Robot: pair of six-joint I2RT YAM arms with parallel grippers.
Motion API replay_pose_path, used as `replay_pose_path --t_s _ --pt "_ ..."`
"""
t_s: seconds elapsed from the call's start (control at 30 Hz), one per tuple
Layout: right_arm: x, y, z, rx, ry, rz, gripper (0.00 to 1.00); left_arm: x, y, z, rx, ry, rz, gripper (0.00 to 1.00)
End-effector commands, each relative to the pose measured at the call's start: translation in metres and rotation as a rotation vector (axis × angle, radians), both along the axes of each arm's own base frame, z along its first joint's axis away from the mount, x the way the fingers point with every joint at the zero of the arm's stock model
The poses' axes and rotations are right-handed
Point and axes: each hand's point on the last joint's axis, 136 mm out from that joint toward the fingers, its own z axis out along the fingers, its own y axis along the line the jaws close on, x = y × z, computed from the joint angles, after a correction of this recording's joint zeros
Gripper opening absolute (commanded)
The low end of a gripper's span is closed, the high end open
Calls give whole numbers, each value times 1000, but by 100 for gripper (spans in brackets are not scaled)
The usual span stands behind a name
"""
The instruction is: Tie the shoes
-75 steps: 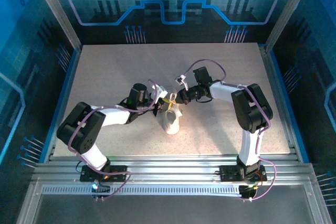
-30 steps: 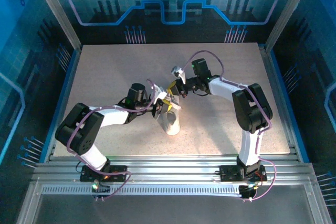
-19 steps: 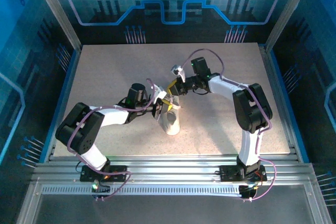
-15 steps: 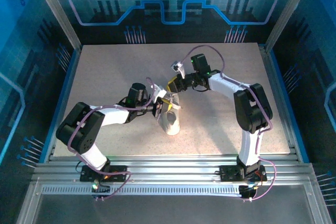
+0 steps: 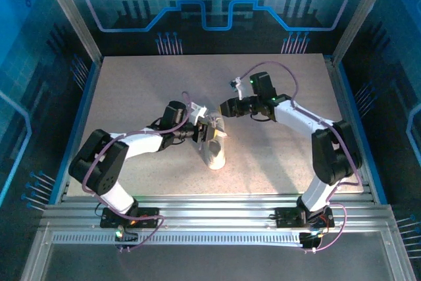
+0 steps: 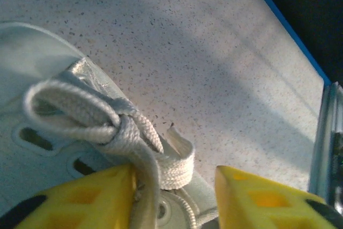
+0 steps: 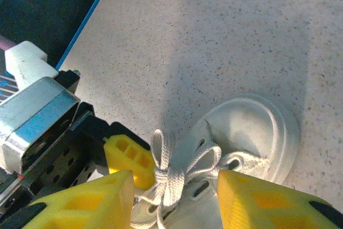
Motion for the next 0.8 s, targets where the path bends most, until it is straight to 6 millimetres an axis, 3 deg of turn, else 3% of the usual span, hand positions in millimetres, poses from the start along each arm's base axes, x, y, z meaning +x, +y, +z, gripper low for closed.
replay_pose_path --t_s 0.0,0.07,0.2,0.4,0.57,0.77 --pt "-9 -12 -1 -15 75 -80 44 -1 5 13 24 46 37 51" --pt "-15 -15 -2 -31 81 -96 43 -1 9 20 39 37 51 56" --pt "-23 -25 -6 -84 98 -141 41 -2 18 36 46 21 68 59" --pt "-31 -36 -10 -155 104 -209 41 2 53 54 17 0 154 59" --pt "-30 -27 -15 -163 136 -185 41 -3 84 39 35 26 222 53" --pt "-24 -1 -31 -185 184 -138 41 -16 86 2 53 97 210 44"
